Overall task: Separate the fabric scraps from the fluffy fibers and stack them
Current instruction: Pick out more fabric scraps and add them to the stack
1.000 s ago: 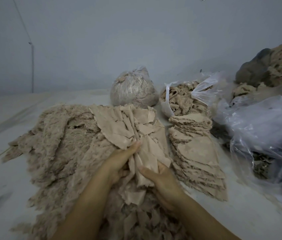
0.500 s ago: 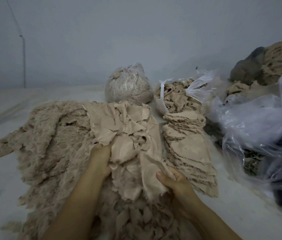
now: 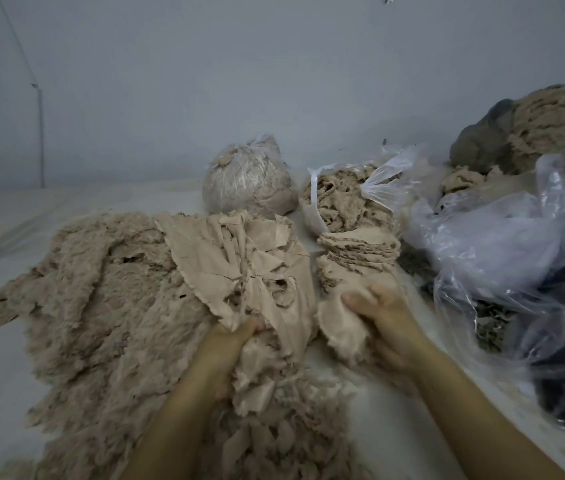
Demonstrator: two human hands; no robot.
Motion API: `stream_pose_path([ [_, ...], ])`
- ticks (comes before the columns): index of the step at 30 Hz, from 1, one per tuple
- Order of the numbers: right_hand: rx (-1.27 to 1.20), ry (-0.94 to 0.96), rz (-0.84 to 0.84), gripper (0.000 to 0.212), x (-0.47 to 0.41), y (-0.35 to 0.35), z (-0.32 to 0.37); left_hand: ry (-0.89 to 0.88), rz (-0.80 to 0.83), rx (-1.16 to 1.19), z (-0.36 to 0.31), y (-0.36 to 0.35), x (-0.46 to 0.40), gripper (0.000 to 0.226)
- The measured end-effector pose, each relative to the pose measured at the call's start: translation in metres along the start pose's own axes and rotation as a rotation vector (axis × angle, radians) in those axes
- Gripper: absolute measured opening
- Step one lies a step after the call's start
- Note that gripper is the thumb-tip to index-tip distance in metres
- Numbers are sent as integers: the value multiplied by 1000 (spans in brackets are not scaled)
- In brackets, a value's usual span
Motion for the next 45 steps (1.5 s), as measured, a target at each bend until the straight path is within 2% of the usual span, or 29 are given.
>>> stream_pose_path([
  [3,793,57,-325,32,-6,40,42,-13,-80,-55,0,9,-4,16],
  [4,958,103,-363,33,-7,38,48,-37,-98,-64,0,10,-5,17],
  [5,1019,157,-351,30,-8,28,48,-65,-117,-55,-2,10,-7,18],
  [9,1026,208,-146,16,-7,-27,8,-144,-148,231,-8,9,-13,18],
  [11,940,169,-20,26,-7,-55,-16,-152,-123,357,-11,6,-15,21],
  [13,934,141,66,35,-10,-79,-31,-148,-118,377,-10,6,-15,25],
  [17,1098,355,91,11,-6,-110,-25,-158,-56,333,-12,6,-14,25],
  [20,1169,600,303,10,17,-138,-29,-169,-14,226,-22,3,-15,30],
  [22,1147,616,392,10,26,-142,-40,-135,-35,200,-23,4,-19,21],
  [24,1003,480,322,21,24,-129,-43,-72,-14,242,-20,-2,-20,16],
  [26,626,234,170,38,14,-109,-43,6,77,369,-13,-15,-19,21],
  [28,208,-8,155,45,4,-102,-56,34,152,459,-9,-26,-17,25],
  [29,82,-84,172,41,2,-102,-61,26,177,468,-9,-29,-16,28],
  [30,45,-102,194,32,1,-104,-61,10,187,466,-10,-31,-15,31],
  [32,117,-47,170,16,1,-100,-53,-68,146,431,-14,-26,-13,30],
  [35,171,43,65,28,3,-84,-46,-250,-100,268,-24,4,-12,18],
  [38,121,52,-25,26,7,-69,-44,-282,-216,232,-23,24,-13,26],
  [42,28,16,-66,19,5,-61,-49,-218,-120,151,-16,14,-16,29],
  [45,-79,9,23,17,3,-69,-49,-47,130,128,-2,-18,-17,44],
])
Point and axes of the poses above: each hand's wrist, its own x-axis away from the middle knuckle, its own y-axis out of the back of the hand, z = x × y, the point moved 8 cm from there along -x, towards the middle knuckle, and after that the axes turned 10 degrees about z, right-handed, at the moved point
